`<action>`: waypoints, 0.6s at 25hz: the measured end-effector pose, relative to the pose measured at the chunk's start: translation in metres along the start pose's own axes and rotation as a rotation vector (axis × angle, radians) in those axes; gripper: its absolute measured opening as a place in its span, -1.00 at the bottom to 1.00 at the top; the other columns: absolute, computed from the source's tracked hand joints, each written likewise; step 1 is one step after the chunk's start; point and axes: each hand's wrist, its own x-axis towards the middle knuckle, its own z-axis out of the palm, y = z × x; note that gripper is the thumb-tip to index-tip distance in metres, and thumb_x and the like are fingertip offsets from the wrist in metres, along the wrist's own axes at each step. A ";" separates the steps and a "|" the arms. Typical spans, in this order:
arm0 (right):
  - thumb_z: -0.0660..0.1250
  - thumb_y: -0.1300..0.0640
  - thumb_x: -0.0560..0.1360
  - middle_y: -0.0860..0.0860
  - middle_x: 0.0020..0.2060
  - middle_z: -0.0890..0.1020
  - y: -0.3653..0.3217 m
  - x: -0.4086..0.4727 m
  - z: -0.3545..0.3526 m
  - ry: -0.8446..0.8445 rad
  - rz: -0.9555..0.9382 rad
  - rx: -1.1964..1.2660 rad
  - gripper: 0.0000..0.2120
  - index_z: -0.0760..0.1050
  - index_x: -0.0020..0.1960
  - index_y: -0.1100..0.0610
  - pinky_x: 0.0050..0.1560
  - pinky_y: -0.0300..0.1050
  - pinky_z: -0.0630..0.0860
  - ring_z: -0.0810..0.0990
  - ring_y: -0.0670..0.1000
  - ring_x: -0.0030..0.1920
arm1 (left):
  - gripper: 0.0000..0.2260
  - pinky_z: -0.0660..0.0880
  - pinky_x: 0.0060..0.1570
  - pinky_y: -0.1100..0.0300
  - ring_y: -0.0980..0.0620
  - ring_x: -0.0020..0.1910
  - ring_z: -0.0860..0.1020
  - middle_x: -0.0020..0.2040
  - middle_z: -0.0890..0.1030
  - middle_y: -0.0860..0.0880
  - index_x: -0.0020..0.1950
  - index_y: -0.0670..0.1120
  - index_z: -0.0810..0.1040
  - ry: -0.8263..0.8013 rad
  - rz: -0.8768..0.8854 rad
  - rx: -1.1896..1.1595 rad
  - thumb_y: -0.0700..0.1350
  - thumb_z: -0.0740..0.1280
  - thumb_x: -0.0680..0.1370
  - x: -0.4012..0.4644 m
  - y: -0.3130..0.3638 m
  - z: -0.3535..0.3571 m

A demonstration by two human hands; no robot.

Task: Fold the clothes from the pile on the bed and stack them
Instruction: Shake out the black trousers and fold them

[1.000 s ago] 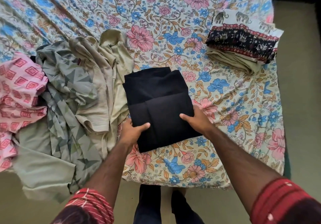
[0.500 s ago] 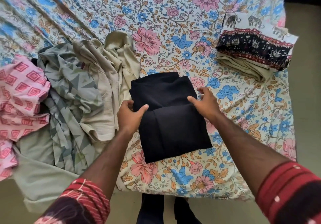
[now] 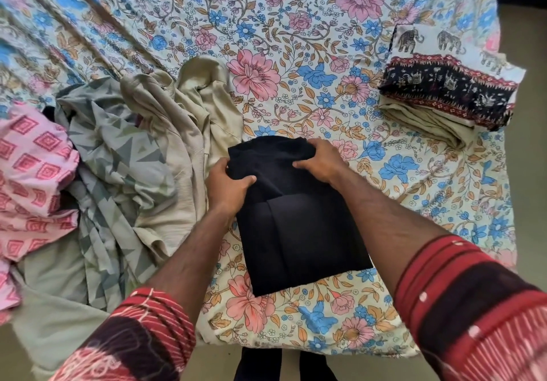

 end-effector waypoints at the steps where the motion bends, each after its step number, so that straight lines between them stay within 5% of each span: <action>1: 0.59 -0.13 0.30 -0.16 0.00 0.70 -0.003 -0.001 -0.002 0.010 -0.011 0.037 -0.61 0.63 0.07 -0.08 0.36 0.30 0.45 0.67 0.03 0.12 | -0.65 0.66 0.08 0.03 0.08 -0.05 0.69 -0.01 0.71 0.05 0.15 -0.08 0.66 -0.028 0.026 -0.016 -0.21 0.60 0.39 0.000 0.001 -0.002; 5: 0.57 0.07 0.47 -0.09 -0.10 0.69 0.003 -0.057 -0.030 0.078 -0.343 0.072 -0.88 0.68 -0.02 0.01 0.12 0.15 0.60 0.64 -0.07 -0.04 | -0.86 0.62 -0.05 -0.06 -0.03 -0.11 0.62 -0.12 0.65 -0.04 -0.10 -0.18 0.66 -0.090 0.308 -0.061 -0.27 0.58 0.42 -0.026 0.003 -0.017; 8: 0.55 0.00 0.44 -0.15 0.02 0.62 0.063 -0.132 -0.047 0.086 -0.753 -0.427 -0.84 0.64 -0.01 -0.11 0.21 0.27 0.37 0.51 -0.04 0.15 | -0.79 0.51 0.04 0.03 0.04 0.05 0.51 0.01 0.58 0.01 -0.02 -0.10 0.71 -0.234 0.703 0.314 -0.29 0.57 0.39 -0.080 -0.034 -0.046; 10: 0.44 -0.20 0.44 -0.17 0.25 0.59 0.113 -0.171 -0.046 -0.050 -0.799 -0.824 -0.74 0.64 0.10 -0.20 0.35 0.31 0.23 0.49 -0.01 0.32 | -0.74 0.48 0.15 -0.10 0.08 0.23 0.44 0.16 0.59 0.07 0.03 0.07 0.71 -0.430 0.853 0.703 -0.14 0.59 0.39 -0.114 -0.077 -0.061; 13: 0.28 -0.35 0.50 -0.21 0.36 0.56 0.144 -0.182 -0.040 -0.120 -0.684 -0.847 -0.62 0.66 0.13 -0.18 0.41 0.32 0.16 0.50 -0.01 0.35 | -0.82 0.40 0.24 -0.06 0.16 0.30 0.41 0.19 0.58 0.14 0.02 0.11 0.68 -0.440 0.700 0.665 0.10 0.45 0.45 -0.131 -0.110 -0.064; 15: 0.21 -0.34 0.57 -0.26 0.08 0.67 0.128 -0.175 -0.033 -0.031 -0.610 -0.671 -0.64 0.65 -0.07 -0.14 0.34 0.26 0.23 0.57 -0.14 0.12 | -0.77 0.43 0.14 0.14 0.19 0.10 0.51 0.00 0.60 0.11 -0.09 0.02 0.65 -0.214 0.397 0.350 0.17 0.39 0.47 -0.133 -0.097 -0.054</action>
